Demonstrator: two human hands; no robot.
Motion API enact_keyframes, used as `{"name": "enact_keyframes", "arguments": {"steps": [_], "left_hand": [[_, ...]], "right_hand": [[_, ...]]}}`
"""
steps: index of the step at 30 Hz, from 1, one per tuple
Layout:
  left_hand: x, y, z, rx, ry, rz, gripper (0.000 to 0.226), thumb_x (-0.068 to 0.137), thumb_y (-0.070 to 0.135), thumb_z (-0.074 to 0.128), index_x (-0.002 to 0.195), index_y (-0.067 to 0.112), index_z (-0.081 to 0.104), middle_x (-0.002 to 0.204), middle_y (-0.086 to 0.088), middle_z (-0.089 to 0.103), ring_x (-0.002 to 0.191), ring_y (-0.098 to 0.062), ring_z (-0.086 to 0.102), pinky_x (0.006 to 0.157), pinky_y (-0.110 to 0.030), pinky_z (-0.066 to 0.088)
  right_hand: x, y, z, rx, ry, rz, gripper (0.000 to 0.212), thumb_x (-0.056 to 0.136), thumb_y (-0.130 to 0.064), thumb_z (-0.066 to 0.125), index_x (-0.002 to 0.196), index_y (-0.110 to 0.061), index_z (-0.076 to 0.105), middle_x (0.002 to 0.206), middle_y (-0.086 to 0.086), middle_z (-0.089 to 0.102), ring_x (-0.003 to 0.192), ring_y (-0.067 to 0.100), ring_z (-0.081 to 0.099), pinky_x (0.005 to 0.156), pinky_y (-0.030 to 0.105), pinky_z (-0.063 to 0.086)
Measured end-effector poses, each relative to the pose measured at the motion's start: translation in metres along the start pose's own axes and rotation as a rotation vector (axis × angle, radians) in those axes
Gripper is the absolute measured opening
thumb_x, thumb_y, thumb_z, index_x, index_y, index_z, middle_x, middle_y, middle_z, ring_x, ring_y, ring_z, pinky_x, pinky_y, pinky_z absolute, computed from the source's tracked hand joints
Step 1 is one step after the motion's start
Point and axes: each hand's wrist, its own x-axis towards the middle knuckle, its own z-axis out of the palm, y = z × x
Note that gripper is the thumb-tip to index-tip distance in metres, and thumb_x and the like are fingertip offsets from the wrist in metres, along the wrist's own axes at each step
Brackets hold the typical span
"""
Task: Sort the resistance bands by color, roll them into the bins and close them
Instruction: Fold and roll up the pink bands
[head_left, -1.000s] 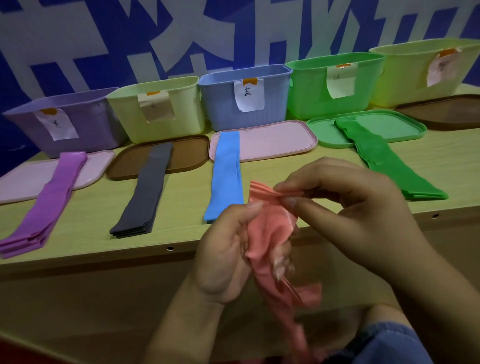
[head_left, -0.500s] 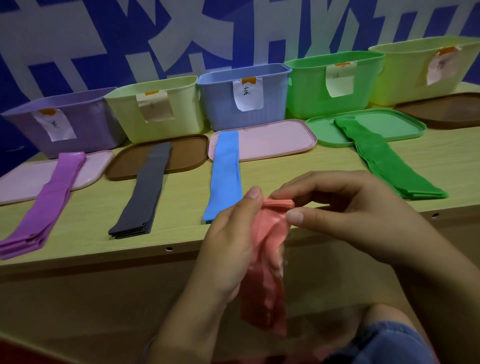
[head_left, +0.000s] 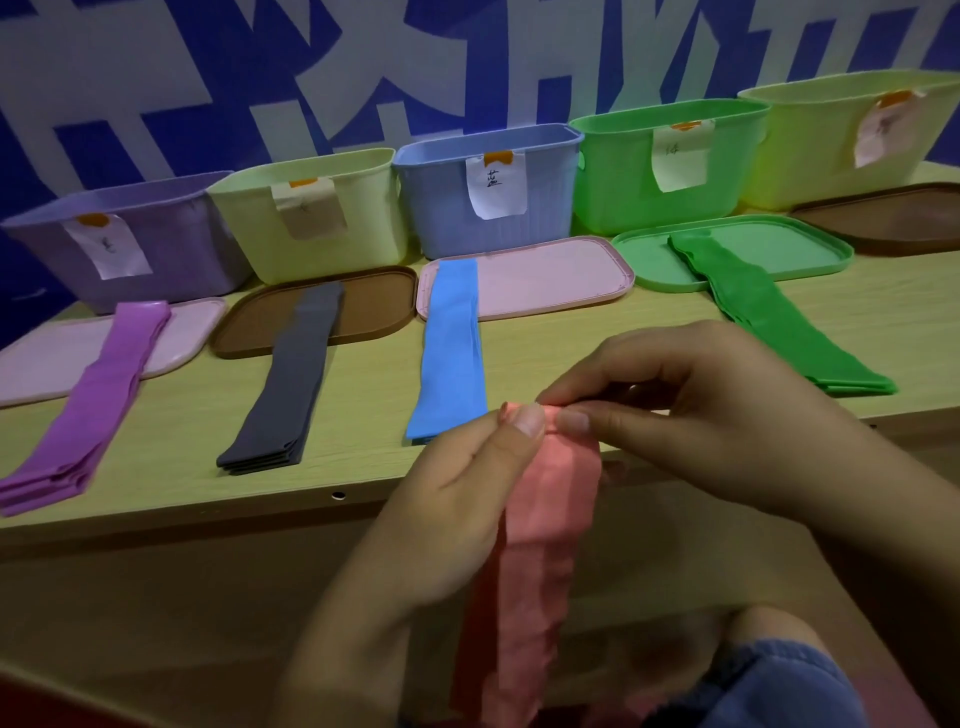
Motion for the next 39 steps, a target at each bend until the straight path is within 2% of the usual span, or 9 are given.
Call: {"name": "enact_keyframes", "arguments": {"steps": [3, 6, 9, 13, 16, 20, 27, 32, 39], "left_hand": [[0.000, 0.000, 0.000, 0.021, -0.023, 0.044, 0.030, 0.085, 0.049, 0.049, 0.100, 0.031, 0.069, 0.092, -0.016, 0.068, 0.090, -0.028, 0.065, 0.078, -0.034, 0.051], [0.004, 0.000, 0.006, -0.270, -0.049, 0.029, 0.022, 0.078, 0.040, 0.069, 0.096, 0.029, 0.074, 0.090, -0.004, 0.074, 0.089, -0.015, 0.069, 0.085, -0.031, 0.055], [0.006, -0.006, 0.009, -0.542, -0.134, 0.005, 0.037, 0.068, 0.041, 0.078, 0.097, 0.019, 0.075, 0.093, -0.003, 0.073, 0.090, -0.013, 0.069, 0.078, -0.026, 0.055], [0.012, -0.009, 0.014, -0.555, -0.096, -0.002, 0.050, 0.066, 0.045, 0.080, 0.105, 0.015, 0.072, 0.106, -0.009, 0.071, 0.101, -0.020, 0.066, 0.089, -0.032, 0.053], [0.011, -0.008, 0.017, -0.541, -0.109, -0.028, 0.029, 0.077, 0.041, 0.069, 0.086, 0.014, 0.073, 0.077, -0.008, 0.072, 0.071, -0.018, 0.069, 0.068, -0.031, 0.056], [0.010, -0.003, 0.018, -0.502, -0.063, -0.086, 0.037, 0.087, 0.041, 0.050, 0.058, 0.018, 0.057, 0.048, 0.000, 0.047, 0.038, -0.011, 0.039, 0.045, -0.022, 0.041], [0.010, -0.003, 0.021, -0.301, 0.110, -0.057, 0.070, 0.077, 0.079, 0.042, 0.048, 0.016, 0.049, 0.038, -0.001, 0.041, 0.030, -0.009, 0.032, 0.039, -0.018, 0.031], [0.011, -0.003, 0.027, -0.245, 0.155, -0.031, 0.063, 0.084, 0.057, 0.033, 0.043, 0.011, 0.047, 0.034, -0.006, 0.036, 0.027, -0.011, 0.028, 0.036, -0.015, 0.027], [0.011, -0.007, 0.019, -0.109, 0.086, 0.031, 0.067, 0.094, 0.054, 0.029, 0.053, 0.008, 0.056, 0.040, -0.004, 0.048, 0.035, -0.015, 0.042, 0.044, -0.022, 0.038]], "right_hand": [[0.000, 0.002, 0.001, -0.113, 0.044, -0.093, 0.011, 0.079, -0.028, 0.073, 0.085, -0.019, 0.075, 0.074, -0.001, 0.071, 0.062, 0.014, 0.068, 0.058, 0.028, 0.056], [0.001, 0.000, 0.004, -0.203, 0.135, -0.194, 0.012, 0.076, -0.021, 0.067, 0.085, -0.018, 0.074, 0.072, -0.012, 0.068, 0.066, 0.005, 0.066, 0.063, 0.022, 0.054], [0.004, -0.002, 0.008, -0.281, 0.182, -0.273, 0.012, 0.076, -0.016, 0.067, 0.086, -0.015, 0.073, 0.076, -0.013, 0.065, 0.070, 0.005, 0.065, 0.067, 0.023, 0.053], [0.009, -0.001, 0.012, -0.379, 0.221, -0.336, 0.009, 0.077, -0.014, 0.067, 0.084, -0.012, 0.072, 0.075, -0.003, 0.067, 0.069, 0.008, 0.063, 0.064, 0.028, 0.052], [0.011, 0.001, 0.010, -0.467, 0.223, -0.372, 0.008, 0.076, -0.011, 0.067, 0.083, -0.010, 0.072, 0.074, -0.001, 0.066, 0.068, 0.008, 0.061, 0.063, 0.023, 0.050], [0.013, -0.001, 0.005, -0.565, 0.196, -0.391, 0.008, 0.077, -0.012, 0.065, 0.083, -0.009, 0.070, 0.072, -0.001, 0.062, 0.068, 0.009, 0.057, 0.060, 0.006, 0.039], [0.012, 0.011, 0.011, -0.678, 0.163, -0.431, 0.005, 0.078, -0.012, 0.064, 0.078, -0.007, 0.066, 0.070, 0.004, 0.057, 0.064, 0.021, 0.054, 0.055, 0.029, 0.038], [0.008, 0.015, 0.014, -0.525, 0.159, -0.349, 0.003, 0.076, -0.013, 0.065, 0.077, -0.012, 0.068, 0.070, -0.002, 0.060, 0.065, 0.011, 0.059, 0.058, 0.020, 0.044], [0.006, 0.013, 0.008, 0.222, 0.050, 0.076, 0.032, 0.079, -0.037, 0.053, 0.091, -0.016, 0.072, 0.085, 0.001, 0.073, 0.079, 0.007, 0.067, 0.070, 0.021, 0.055]]}}
